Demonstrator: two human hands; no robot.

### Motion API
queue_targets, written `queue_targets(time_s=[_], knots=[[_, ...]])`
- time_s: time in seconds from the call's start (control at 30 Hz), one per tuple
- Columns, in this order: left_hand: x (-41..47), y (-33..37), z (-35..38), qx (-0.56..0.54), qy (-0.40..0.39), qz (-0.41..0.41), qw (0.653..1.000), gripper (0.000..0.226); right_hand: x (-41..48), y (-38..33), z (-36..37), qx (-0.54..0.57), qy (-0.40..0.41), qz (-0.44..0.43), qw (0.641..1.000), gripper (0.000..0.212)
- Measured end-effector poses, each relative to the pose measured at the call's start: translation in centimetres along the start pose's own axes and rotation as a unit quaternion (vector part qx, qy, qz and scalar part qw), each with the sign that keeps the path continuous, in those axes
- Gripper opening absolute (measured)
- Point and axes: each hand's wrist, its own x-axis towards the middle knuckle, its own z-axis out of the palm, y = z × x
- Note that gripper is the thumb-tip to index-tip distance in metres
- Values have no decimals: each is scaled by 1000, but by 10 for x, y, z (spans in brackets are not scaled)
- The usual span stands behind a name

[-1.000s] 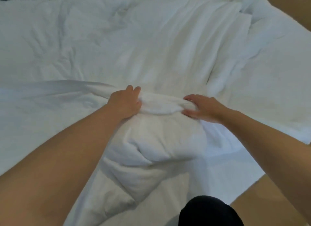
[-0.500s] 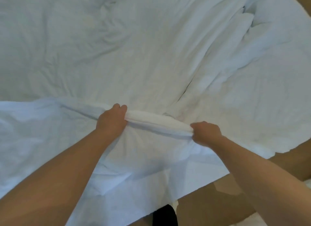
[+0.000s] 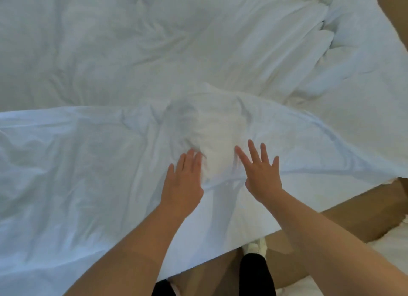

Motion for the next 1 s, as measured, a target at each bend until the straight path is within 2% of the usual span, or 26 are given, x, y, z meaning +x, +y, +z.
queue_targets(time_s=[0.1, 0.17, 0.2, 0.27, 0.3, 0.4, 0.5, 0.53, 0.6, 0.63, 0.7, 0.73, 0.83, 0.93, 1.0], knots=[[20, 21, 20, 79, 90, 49, 992, 85, 17, 27, 21, -6, -28, 39, 999, 108], [31, 42, 31, 120, 103, 114, 981, 82, 32, 48, 37, -22, -53, 55, 997, 117], [37, 50, 39, 149, 81, 116, 979, 83, 41, 60, 45, -28, -61, 51, 996, 121], [55, 63, 53, 198, 17, 37, 979, 84, 57, 85, 66, -56, -56, 30, 996, 123], [70, 66, 65, 205, 13, -16, 978, 75, 68, 98, 76, -79, -48, 16, 996, 120], [114, 75, 100, 207, -42, -128, 969, 61, 108, 137, 98, -125, -33, -43, 991, 99], [133, 82, 111, 165, -84, -123, 975, 47, 140, 164, 88, -98, 51, -157, 981, 56], [129, 85, 106, 162, -57, -109, 979, 47, 144, 171, 79, -71, 42, -180, 980, 44], [120, 100, 82, 154, 1, -74, 985, 54, 141, 187, 57, -80, -28, -208, 974, 37], [114, 112, 68, 127, -25, -56, 990, 52, 133, 199, 45, -119, -64, -225, 965, 37], [102, 146, 65, 77, -101, -42, 991, 46, 108, 229, 24, -195, -123, -265, 936, 34], [94, 166, 70, 58, -167, -42, 983, 48, 94, 246, 20, -223, -149, -283, 921, 33], [67, 213, 93, 14, -291, -56, 955, 68, 61, 278, 31, -260, -212, -295, 895, 37], [52, 224, 102, -5, -332, -70, 941, 81, 52, 283, 44, -214, -291, -258, 896, 54], [53, 224, 87, -25, -296, -66, 952, 73, 52, 278, 44, -117, -347, -205, 908, 69]])
